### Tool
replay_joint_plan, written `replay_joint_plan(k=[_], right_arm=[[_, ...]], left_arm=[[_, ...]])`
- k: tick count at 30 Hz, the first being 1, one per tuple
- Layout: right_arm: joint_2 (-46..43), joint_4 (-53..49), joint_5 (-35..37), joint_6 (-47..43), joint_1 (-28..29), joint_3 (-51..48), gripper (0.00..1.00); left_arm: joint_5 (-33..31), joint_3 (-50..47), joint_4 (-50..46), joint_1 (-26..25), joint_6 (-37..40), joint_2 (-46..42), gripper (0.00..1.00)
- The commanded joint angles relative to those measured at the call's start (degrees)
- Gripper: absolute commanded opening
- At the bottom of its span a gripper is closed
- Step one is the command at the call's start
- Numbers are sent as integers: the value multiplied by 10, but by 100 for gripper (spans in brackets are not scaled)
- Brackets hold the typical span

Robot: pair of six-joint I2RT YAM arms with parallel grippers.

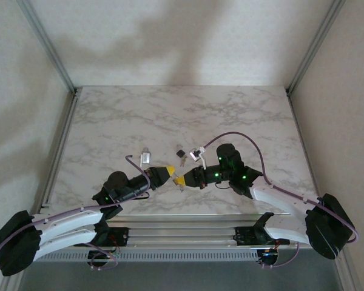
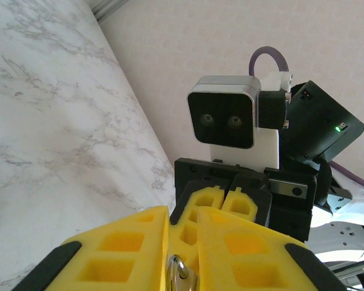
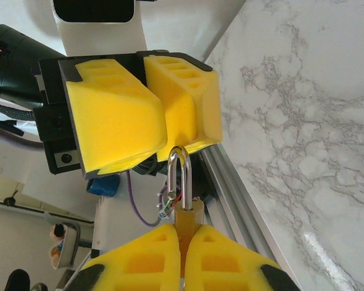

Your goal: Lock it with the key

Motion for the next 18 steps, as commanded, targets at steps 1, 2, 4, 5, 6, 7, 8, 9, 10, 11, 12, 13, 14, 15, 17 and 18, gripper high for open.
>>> replay_joint_plan(k=[1, 2, 4, 5, 6, 7, 8, 9, 10, 11, 12, 13, 14, 15, 17, 18], right_arm=[[5, 32, -8, 6, 2, 14, 0], [4, 33, -7, 7, 1, 13, 0], [3, 35, -7, 7, 2, 13, 0], [1, 35, -5, 9, 2, 12, 0], [-2, 35, -5, 8, 2, 11, 0], [-4, 34, -4, 8, 2, 12, 0], [-6, 30, -3, 5, 2, 12, 0], [-7, 26, -1, 3, 2, 12, 0], [-6, 25, -2, 1, 2, 12, 0], [-5, 26, -2, 2, 2, 13, 0], [-3, 27, -4, 2, 2, 13, 0], [-1, 29, -6, 3, 2, 12, 0], [2, 29, -7, 4, 2, 12, 0], [2, 31, -7, 4, 2, 12, 0], [4, 33, -7, 6, 2, 11, 0], [5, 36, -7, 6, 1, 10, 0]], left_arm=[[5, 3, 10, 1, 1, -5, 21], [5, 3, 10, 1, 2, -3, 22], [6, 2, 11, 1, 2, -1, 24], [7, 1, 11, 1, 2, 0, 25], [7, 1, 10, 1, 2, 1, 26], [7, 0, 10, 1, 2, 2, 26], [7, 1, 10, 1, 2, 2, 26], [7, 1, 9, 1, 2, 1, 25], [7, 1, 9, 1, 3, 0, 23], [7, 1, 9, 1, 3, 0, 23], [7, 1, 8, 1, 4, -1, 21], [7, 1, 8, 1, 4, -1, 19], [6, 1, 8, 1, 4, -3, 18], [6, 1, 7, 1, 4, -4, 17], [5, 1, 6, 1, 4, -7, 15], [5, 1, 6, 1, 4, -7, 14]])
